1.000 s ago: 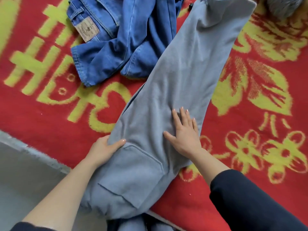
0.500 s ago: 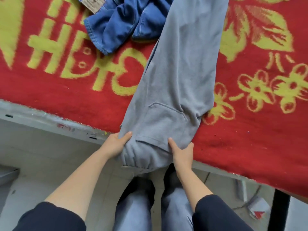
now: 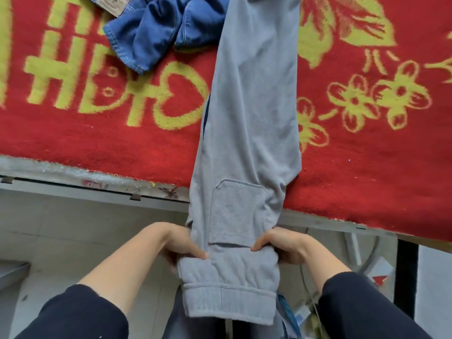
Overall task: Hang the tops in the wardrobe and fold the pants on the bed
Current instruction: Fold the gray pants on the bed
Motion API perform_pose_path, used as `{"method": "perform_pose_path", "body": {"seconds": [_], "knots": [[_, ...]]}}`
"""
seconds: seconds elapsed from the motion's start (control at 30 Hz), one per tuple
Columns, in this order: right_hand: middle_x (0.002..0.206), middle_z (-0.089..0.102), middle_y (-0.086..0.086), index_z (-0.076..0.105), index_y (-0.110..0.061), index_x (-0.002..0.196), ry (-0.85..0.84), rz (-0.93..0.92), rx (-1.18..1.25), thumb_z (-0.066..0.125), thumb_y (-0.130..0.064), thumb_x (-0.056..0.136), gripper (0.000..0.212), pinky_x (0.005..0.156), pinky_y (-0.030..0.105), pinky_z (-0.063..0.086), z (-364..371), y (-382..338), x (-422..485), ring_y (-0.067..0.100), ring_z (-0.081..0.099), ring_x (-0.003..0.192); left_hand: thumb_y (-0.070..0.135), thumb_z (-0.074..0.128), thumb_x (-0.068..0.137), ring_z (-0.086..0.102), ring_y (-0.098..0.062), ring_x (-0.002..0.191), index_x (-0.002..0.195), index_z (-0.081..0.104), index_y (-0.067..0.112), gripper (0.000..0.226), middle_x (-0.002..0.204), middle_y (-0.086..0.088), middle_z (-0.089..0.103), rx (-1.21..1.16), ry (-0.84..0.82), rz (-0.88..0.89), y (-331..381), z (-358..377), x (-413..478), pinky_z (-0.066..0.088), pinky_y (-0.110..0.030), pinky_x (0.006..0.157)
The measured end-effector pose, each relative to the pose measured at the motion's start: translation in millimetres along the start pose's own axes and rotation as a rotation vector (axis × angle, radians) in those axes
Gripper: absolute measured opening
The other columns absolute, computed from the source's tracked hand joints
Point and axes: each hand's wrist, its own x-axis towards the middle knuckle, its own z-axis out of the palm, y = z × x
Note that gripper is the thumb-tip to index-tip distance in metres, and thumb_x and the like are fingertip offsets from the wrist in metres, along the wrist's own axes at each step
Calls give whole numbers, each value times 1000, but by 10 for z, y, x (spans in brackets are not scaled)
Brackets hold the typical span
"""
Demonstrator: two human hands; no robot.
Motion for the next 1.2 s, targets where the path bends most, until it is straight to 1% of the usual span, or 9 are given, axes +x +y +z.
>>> {"method": "perform_pose_path", "body": {"seconds": [0.1, 0.27, 0.43, 0.53, 0.7, 0.8, 1.03, 1.13, 1.2], "knots": [[103, 65, 14, 62, -6, 110, -8, -42, 51, 75, -9, 66, 46, 83, 38, 48, -89, -68, -117, 27, 59, 92, 27, 76, 80, 69, -27, 88, 118, 58, 7, 47, 113, -15, 67, -28, -48, -5, 179, -64, -142, 57, -29, 57], [108, 71, 14, 70, 0, 105, 96, -263, 305, 70, -8, 74, 32, 87, 38, 52, -477, -599, -366, 26, 67, 95, 28, 64, 86, 60, -11, 52, 91, 66, 11, 18, 67, -4, 64, -191, 135, 238, 698, -435, -605, 49, -21, 44], [103, 54, 14, 56, -8, 102, 166, -460, 695, 56, -7, 77, 25, 83, 41, 44, -839, -1287, -588, 28, 56, 95, 28, 59, 87, 56, -11, 49, 71, 63, 15, 21, 63, -1, 60, -622, 295, 501, 1373, -727, -951, 48, -21, 43], [85, 66, 11, 65, -7, 85, 105, -505, 738, 49, -10, 82, 16, 77, 35, 52, -1068, -1688, -771, 26, 65, 78, 24, 60, 81, 48, -10, 53, 64, 58, 17, 18, 61, 1, 51, -800, 346, 604, 1816, -905, -1092, 45, -16, 43], [42, 54, 3, 56, -9, 38, 159, -620, 829, 40, -8, 85, 49, 46, 18, 49, -1556, -2496, -950, 16, 57, 40, 16, 43, 88, 61, -16, 54, 65, 66, 9, 34, 61, -4, 60, -971, 281, 816, 2666, -1347, -1339, 53, -20, 51], [35, 44, -2, 47, -12, 45, 208, -698, 829, 41, -8, 87, 42, 35, 14, 38, -1785, -2987, -1000, 12, 45, 29, 17, 37, 90, 57, -19, 70, 95, 55, 10, 20, 78, -7, 53, -933, 343, 850, 3113, -1681, -1412, 54, -23, 64], [37, 51, -1, 51, -9, 61, 220, -816, 811, 39, -10, 90, 32, 38, 17, 47, -2164, -3875, -1099, 9, 50, 29, 12, 31, 95, 63, -11, 52, 53, 61, 6, 52, 52, -2, 61, -860, 473, 1004, 3800, -2306, -1588, 52, -17, 51], [52, 62, 5, 57, -6, 76, 206, -879, 871, 42, -16, 91, 23, 52, 22, 56, -2248, -4143, -1073, 13, 64, 45, 14, 38, 96, 62, -17, 85, 93, 59, 2, 25, 92, -10, 62, -952, 498, 1079, 4015, -2573, -1600, 56, -29, 79], [86, 69, 11, 61, -9, 101, 117, -922, 889, 45, -24, 91, 24, 70, 28, 58, -2300, -4228, -1007, 21, 71, 79, 24, 46, 95, 63, -15, 94, 97, 61, 14, 19, 99, -1, 65, -962, 547, 1125, 4065, -2698, -1512, 52, -33, 89]]}}
